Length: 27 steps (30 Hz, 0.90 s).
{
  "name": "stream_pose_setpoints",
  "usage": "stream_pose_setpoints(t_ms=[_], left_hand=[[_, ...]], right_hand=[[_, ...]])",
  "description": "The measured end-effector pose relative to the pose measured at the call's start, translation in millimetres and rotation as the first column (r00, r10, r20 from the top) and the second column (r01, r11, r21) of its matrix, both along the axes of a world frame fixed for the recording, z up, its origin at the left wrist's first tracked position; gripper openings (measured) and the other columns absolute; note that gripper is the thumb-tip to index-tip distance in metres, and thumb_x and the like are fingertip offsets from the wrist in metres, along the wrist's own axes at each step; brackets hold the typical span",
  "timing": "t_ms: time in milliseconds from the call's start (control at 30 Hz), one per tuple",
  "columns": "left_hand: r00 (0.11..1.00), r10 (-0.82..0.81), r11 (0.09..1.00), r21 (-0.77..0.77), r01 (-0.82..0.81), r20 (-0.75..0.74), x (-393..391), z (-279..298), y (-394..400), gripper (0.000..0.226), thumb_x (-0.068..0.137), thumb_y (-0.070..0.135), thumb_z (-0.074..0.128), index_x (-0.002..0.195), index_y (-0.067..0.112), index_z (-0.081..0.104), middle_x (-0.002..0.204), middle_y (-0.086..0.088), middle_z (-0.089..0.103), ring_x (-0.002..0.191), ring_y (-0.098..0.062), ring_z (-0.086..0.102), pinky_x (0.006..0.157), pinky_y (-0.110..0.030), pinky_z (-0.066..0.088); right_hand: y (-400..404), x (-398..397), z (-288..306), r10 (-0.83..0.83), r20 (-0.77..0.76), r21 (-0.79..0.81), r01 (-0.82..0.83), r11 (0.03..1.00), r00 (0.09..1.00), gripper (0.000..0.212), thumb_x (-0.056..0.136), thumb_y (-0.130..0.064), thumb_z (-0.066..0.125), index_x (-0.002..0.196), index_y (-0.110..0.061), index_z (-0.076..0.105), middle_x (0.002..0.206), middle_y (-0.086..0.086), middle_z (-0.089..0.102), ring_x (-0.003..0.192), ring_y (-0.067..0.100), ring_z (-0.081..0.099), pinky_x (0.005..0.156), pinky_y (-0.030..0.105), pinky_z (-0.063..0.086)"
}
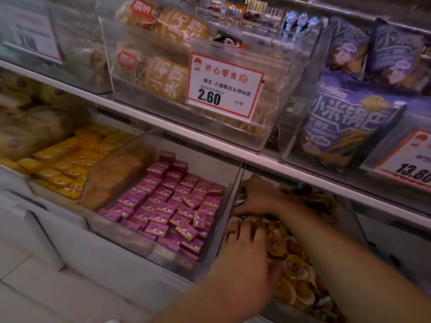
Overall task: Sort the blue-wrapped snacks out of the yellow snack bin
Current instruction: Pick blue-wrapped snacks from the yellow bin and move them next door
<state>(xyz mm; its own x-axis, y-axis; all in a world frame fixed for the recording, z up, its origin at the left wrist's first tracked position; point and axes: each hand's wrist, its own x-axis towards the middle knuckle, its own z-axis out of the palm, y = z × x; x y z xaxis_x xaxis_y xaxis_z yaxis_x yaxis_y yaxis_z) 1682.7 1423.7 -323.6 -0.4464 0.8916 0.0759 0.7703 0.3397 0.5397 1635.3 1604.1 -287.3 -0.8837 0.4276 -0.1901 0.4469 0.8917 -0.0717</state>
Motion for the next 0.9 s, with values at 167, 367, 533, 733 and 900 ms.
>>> stream_pose_setpoints(t_ms=[167,367,533,733,900], left_hand=[[1.000,-0.001,0.999,0.037,0.001,-0.004,-1.7,0.9,0.0,0.064,0.094,0.055,0.046,0.143,0.017,0.031,0.152,-0.006,0.027,0.146,-0.031,0.013,0.118,-0.045,0.022],[1.000,-0.007,0.997,0.080,0.007,0.006,-3.2,-1.4,-0.4,0.060,0.091,0.056,0.046,0.142,0.027,0.032,0.145,-0.001,0.032,0.140,-0.028,0.025,0.116,-0.042,0.027],[0.999,-0.004,0.996,0.091,0.000,0.043,-4.3,1.4,-1.1,0.058,0.091,0.056,0.048,0.141,0.028,0.035,0.144,0.002,0.034,0.139,-0.024,0.029,0.114,-0.040,0.030],[0.987,0.052,0.968,0.236,-0.087,0.153,-4.0,13.5,-1.0,0.048,0.094,0.048,0.049,0.137,0.031,0.041,0.137,0.006,0.039,0.125,-0.019,0.043,0.103,-0.032,0.037],[0.972,0.074,0.874,0.455,-0.171,0.224,-4.5,23.0,5.5,0.058,0.093,0.041,0.057,0.145,0.032,0.031,0.137,0.011,0.039,0.124,-0.010,0.045,0.100,-0.028,0.040]], right_hand=[[-3.4,8.1,-2.8,0.037,-0.077,0.008,-0.036,0.999,0.996,0.051,0.062,-0.060,0.073,0.103,-0.033,0.060,0.105,0.001,0.048,0.091,0.022,0.061,0.081,0.036,0.053],[-8.4,18.6,-4.0,0.153,-0.003,0.106,-0.152,0.983,0.988,0.027,0.077,-0.057,0.057,0.095,-0.039,0.049,0.097,0.001,0.045,0.080,0.023,0.056,0.064,0.030,0.037],[-12.8,16.5,0.7,0.136,-0.026,0.110,-0.133,0.985,0.990,0.024,0.077,-0.044,0.068,0.077,-0.028,0.050,0.091,0.000,0.046,0.078,0.022,0.056,0.066,0.032,0.042],[16.2,48.4,30.1,-0.152,-0.336,-0.391,0.009,0.920,0.930,0.024,0.097,-0.016,0.063,0.114,-0.002,0.069,0.115,0.009,0.070,0.107,0.006,0.064,0.095,0.017,0.046],[26.8,107.5,46.5,-0.256,-0.355,-0.495,0.051,0.867,0.899,0.060,0.088,-0.053,0.061,0.107,0.003,0.071,0.100,0.024,0.071,0.102,0.039,0.065,0.089,0.033,0.054]])
